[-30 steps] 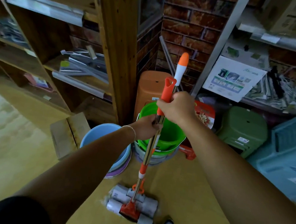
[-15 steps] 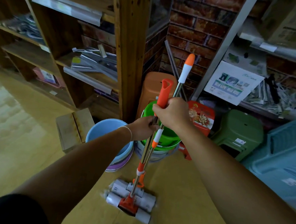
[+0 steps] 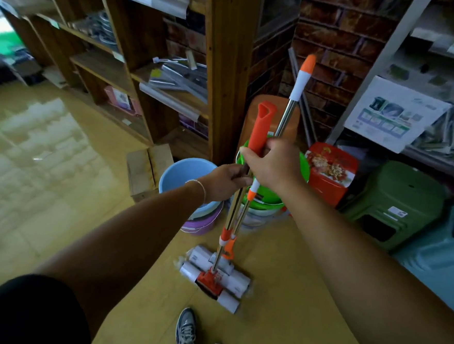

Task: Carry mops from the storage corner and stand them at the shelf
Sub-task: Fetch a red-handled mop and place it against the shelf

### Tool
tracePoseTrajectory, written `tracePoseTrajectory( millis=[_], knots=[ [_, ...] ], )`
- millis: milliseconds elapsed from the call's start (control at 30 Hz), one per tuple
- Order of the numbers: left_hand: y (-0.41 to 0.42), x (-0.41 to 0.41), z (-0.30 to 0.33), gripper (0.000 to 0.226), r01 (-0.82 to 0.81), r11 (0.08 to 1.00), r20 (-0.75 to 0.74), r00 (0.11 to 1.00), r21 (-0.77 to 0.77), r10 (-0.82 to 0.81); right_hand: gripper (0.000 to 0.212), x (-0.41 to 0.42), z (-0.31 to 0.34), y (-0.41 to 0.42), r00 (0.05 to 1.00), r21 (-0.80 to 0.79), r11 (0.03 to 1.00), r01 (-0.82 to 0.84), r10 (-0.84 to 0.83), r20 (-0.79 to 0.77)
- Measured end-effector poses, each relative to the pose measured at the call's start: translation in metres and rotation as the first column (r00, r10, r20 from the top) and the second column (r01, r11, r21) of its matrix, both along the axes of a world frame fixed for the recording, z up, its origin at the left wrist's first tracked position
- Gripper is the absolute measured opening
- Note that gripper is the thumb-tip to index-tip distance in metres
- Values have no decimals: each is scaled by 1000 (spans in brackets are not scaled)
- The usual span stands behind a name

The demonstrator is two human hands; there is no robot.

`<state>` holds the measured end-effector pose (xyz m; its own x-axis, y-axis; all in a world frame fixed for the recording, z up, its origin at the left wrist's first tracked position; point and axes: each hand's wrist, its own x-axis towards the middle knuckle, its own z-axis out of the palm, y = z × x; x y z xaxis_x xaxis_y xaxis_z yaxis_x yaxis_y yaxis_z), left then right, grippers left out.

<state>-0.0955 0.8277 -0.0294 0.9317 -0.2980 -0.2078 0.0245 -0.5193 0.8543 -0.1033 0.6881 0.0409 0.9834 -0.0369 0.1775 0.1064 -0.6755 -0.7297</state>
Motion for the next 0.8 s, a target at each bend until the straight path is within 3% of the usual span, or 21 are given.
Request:
tracePoseTrajectory(
  millis=[167, 367, 567, 800],
  knots=[
    [5, -39, 3, 13, -31, 999, 4, 1000, -41, 31, 24, -39, -7, 4, 996, 46, 995, -85, 85, -1],
    [29, -72, 14, 13, -34, 999, 21, 999, -8, 34, 25, -69, -2, 21, 980, 10, 982, -190, 189, 62],
    [73, -100, 66, 21, -112, 975, 10, 993, -191, 116, 23, -82, 43, 64, 931, 12, 948, -317, 309, 194],
    [145, -137, 127, 15, -228, 931, 27, 969, -285, 246, 17, -95, 103, 142, 822, 8, 844, -536, 520, 233]
  ],
)
